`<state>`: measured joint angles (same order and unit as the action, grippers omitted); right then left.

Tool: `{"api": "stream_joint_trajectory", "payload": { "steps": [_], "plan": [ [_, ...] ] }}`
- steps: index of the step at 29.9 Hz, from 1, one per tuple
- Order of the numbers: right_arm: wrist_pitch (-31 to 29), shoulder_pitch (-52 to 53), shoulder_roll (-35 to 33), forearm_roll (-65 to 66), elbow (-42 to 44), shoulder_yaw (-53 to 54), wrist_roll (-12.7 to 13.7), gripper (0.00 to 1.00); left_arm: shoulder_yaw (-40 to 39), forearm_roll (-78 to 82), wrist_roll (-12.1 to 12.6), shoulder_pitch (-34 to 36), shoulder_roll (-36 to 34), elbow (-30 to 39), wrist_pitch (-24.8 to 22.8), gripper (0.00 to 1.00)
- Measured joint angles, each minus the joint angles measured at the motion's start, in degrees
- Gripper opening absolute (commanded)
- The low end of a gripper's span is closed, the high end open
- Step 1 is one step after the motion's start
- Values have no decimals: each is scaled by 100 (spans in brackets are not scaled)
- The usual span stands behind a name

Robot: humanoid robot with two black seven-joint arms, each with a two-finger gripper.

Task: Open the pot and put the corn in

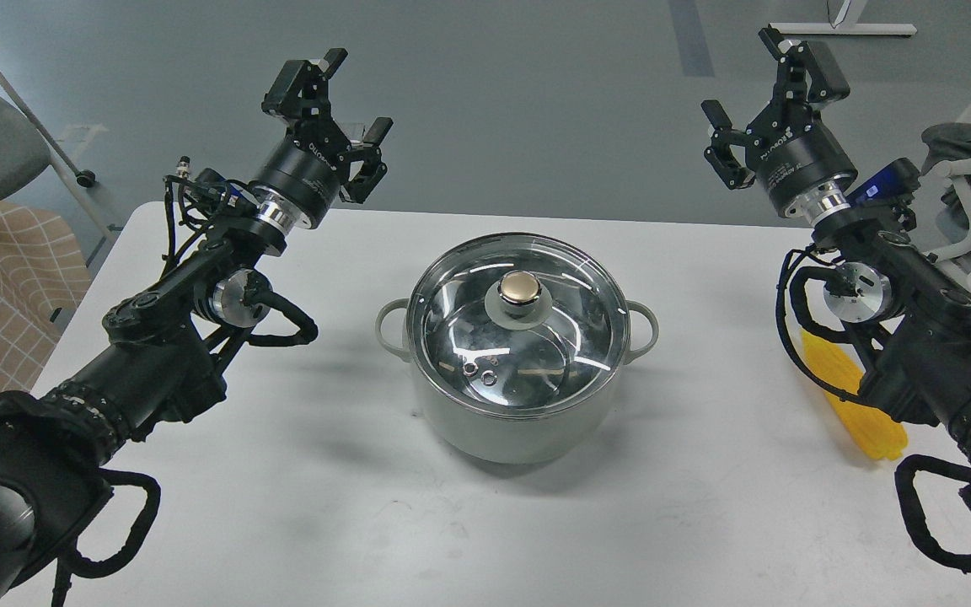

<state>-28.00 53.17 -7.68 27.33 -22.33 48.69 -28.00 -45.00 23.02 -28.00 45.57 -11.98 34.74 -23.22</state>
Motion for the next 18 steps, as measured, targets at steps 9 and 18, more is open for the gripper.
{"api": "stream_joint_trajectory", "payload": {
  "steps": [9,18],
  "plan": [
    [0,2,-2,0,-5,0,0,100,0,0,0,2,-58,50,-8,100],
    [0,18,-2,8,1,0,0,100,80,22,0,59,-504,521,19,100]
  ]
}}
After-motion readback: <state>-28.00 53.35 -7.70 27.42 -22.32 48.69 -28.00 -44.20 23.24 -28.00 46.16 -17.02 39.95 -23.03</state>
